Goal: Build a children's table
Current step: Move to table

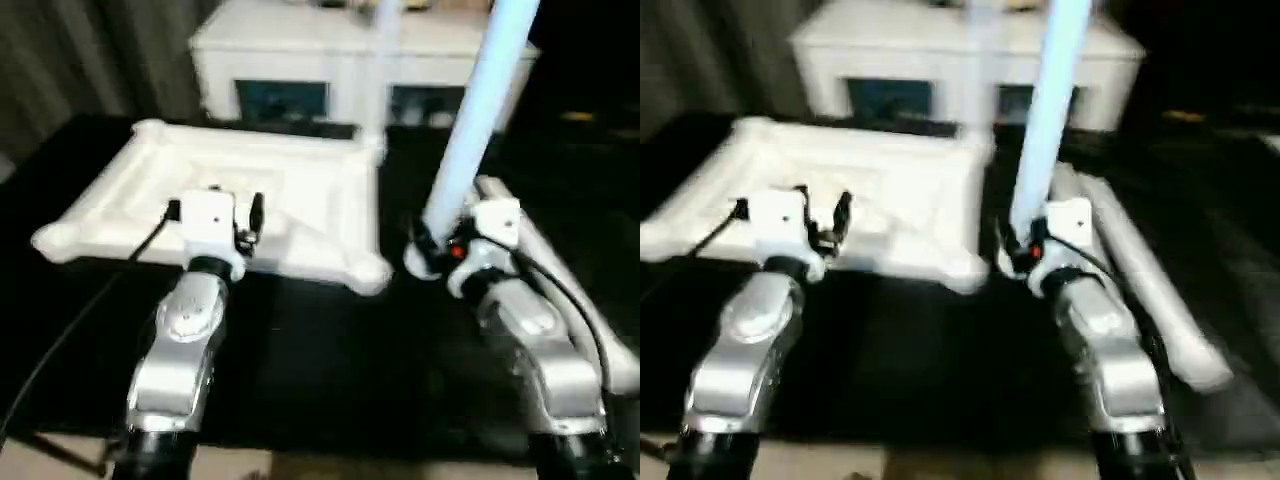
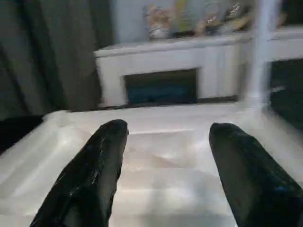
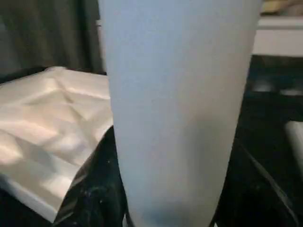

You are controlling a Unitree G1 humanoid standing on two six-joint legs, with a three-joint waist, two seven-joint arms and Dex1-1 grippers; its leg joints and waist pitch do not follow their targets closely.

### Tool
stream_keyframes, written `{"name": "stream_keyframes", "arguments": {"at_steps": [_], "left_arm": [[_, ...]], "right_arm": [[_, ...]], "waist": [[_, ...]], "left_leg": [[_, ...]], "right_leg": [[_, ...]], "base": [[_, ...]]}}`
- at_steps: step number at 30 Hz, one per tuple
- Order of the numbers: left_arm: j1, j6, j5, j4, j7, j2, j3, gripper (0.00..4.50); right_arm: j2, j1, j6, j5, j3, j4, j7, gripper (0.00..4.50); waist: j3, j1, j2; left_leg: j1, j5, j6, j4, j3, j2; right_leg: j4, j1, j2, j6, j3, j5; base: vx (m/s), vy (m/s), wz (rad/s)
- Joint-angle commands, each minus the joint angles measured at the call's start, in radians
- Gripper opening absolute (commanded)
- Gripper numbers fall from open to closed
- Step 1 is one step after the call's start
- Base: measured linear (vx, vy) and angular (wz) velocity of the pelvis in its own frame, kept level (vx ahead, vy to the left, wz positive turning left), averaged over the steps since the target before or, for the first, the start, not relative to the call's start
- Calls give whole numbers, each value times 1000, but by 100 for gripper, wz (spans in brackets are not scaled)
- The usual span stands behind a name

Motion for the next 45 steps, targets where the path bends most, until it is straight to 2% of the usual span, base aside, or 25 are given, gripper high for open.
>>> {"name": "stream_keyframes", "arguments": {"at_steps": [1,4,6,7,8,9,11,13,14,15,16,17,19,20,22,27,29,32,33,34,35,36,38,40,45], "left_arm": [[-4,-9,13,12,-2,-11,-12,318],[0,-16,6,11,5,-8,5,318],[2,-18,5,15,1,-4,9,318],[3,-19,2,17,-4,-3,9,318],[4,-19,2,16,-6,-3,8,318],[15,-21,-2,5,-24,-1,-5,318],[21,-21,-4,0,-33,-1,-10,318],[38,-25,-45,-8,-77,-8,-12,318],[43,-21,-72,-9,-100,-11,-9,318],[50,-34,-98,-7,-140,-6,-14,318],[63,-74,-114,7,-222,32,-39,318],[67,-94,-116,14,-260,54,-53,318],[73,-86,-153,14,-343,86,-64,318],[74,-69,-182,9,-384,98,-63,336],[74,-49,-203,4,-442,135,-57,354],[41,-32,-151,31,-342,139,-14,394],[33,-27,-157,25,-312,120,-2,394],[31,-8,-183,6,-294,85,9,394],[32,2,-183,1,-285,77,8,394],[33,7,-183,-5,-285,72,-1,394],[35,8,-184,-8,-287,70,-5,394],[36,4,-177,-11,-286,68,-16,394],[38,8,-161,-15,-276,63,-30,394],[44,14,-145,-23,-250,45,-33,394],[61,17,-110,-34,-215,32,-45,394]], "right_arm": [[-22,-3,-4,10,-18,-11,4,189],[-22,-9,-17,13,-13,-7,20,189],[-20,-7,-21,4,-8,-9,19,189],[-21,-2,-20,-4,-2,-15,17,189],[-21,-1,-20,-3,-2,-16,17,189],[-22,11,-17,-3,-3,-27,17,189],[-23,16,-16,-2,-5,-31,16,189],[-28,23,-14,1,-12,-35,14,189],[-29,23,-15,1,-13,-36,12,189],[-30,21,-16,3,-17,-34,12,189],[-32,21,-17,11,-22,-33,18,189],[-36,21,-19,10,-23,-35,21,189],[-41,24,-15,22,-33,-48,34,189],[-41,26,-10,33,-39,-56,41,189],[-52,33,-8,39,-48,-64,53,189],[-52,48,0,36,-61,-65,33,189],[-46,53,4,39,-64,-70,25,189],[-33,61,12,46,-67,-76,11,189],[-32,65,12,46,-63,-77,10,189],[-30,67,13,45,-59,-78,9,189],[-30,67,13,45,-58,-79,8,189],[-28,68,15,44,-55,-81,8,189],[-27,67,17,43,-54,-82,8,189],[-26,68,20,41,-54,-83,5,189],[-26,74,23,22,-56,-84,-19,189]], "waist": [[-85,-51,27],[-58,-37,-16],[-42,-32,-51],[-52,14,-130],[-40,25,-99],[-43,27,-103],[-28,30,-82],[-26,38,-49],[-25,39,-29],[-52,26,18],[-59,5,70],[-67,2,35],[-64,35,21],[-65,40,13],[-54,62,-14],[-3,33,2],[0,28,12],[-14,54,26],[-30,81,-9],[-14,51,-78],[-8,50,-38],[4,47,-45],[-9,38,-13],[-30,7,20],[12,-29,3]], "left_leg": [[205,128,505,-83,-165,174],[158,248,468,-113,-80,144],[126,91,398,-124,-19,91],[38,-198,241,32,63,-89],[44,-204,190,89,49,-94],[-14,-111,101,126,13,-66],[-36,-23,30,132,-7,-37],[-48,126,40,14,-3,8],[-41,185,55,-39,3,20],[39,233,120,-91,-39,90],[74,120,167,-97,-90,148],[89,192,202,-83,-98,163],[41,676,165,-63,-59,125],[33,641,137,-54,-38,105],[-24,96,46,-71,28,50],[30,-629,-143,-130,14,79],[38,-795,-194,-158,4,78],[-51,-861,-215,-288,73,80],[-42,-660,-193,-281,126,68],[110,-213,-104,73,52,9],[56,-50,-48,83,2,4],[-32,13,-54,56,-16,4],[31,-280,-100,-78,-7,64],[19,-382,-91,-125,-7,84],[51,-781,-118,-146,5,56]], "right_leg": [[80,-174,-7,41,0,-75],[96,-232,-32,106,26,134],[4,-204,-49,11,49,271],[-158,-43,-113,-29,189,-38],[-193,-38,-178,-115,237,-198],[-169,21,-173,-219,231,-271],[-176,17,-174,-293,202,-201],[-185,12,-108,-315,107,-145],[-175,7,-77,-279,73,-112],[-100,-58,1,-161,15,38],[11,-126,2,-112,6,65],[7,-144,-9,-87,21,102],[-22,-144,-45,-35,53,347],[-43,-141,-58,-56,62,386],[-96,-95,-126,-152,82,360],[-160,-135,-105,-84,57,-480],[-157,-125,-85,-50,35,-493],[21,-38,-25,-81,0,-234],[26,-53,-42,-69,46,-269],[-250,-240,-206,-48,113,-744],[-259,-204,-220,-62,159,-772],[-208,-111,-195,-95,98,-657],[-129,-152,-51,-132,43,-275],[-102,-131,-45,-164,42,70],[-203,-127,-56,11,-23,-497]], "base": [[268,22,-4],[231,13,-3],[199,-25,-1],[214,-68,15],[214,-68,15],[231,-68,10],[195,-28,-5],[179,42,3],[172,69,2],[130,130,-4],[83,125,0],[83,125,0],[-10,84,3],[-38,68,3],[-97,8,-4],[-128,3,-5],[-109,47,-20],[-128,27,-6],[-144,-46,12],[134,-102,6],[134,-102,6],[197,-22,-19],[-59,33,2],[-117,24,13],[-84,33,-5]]}}
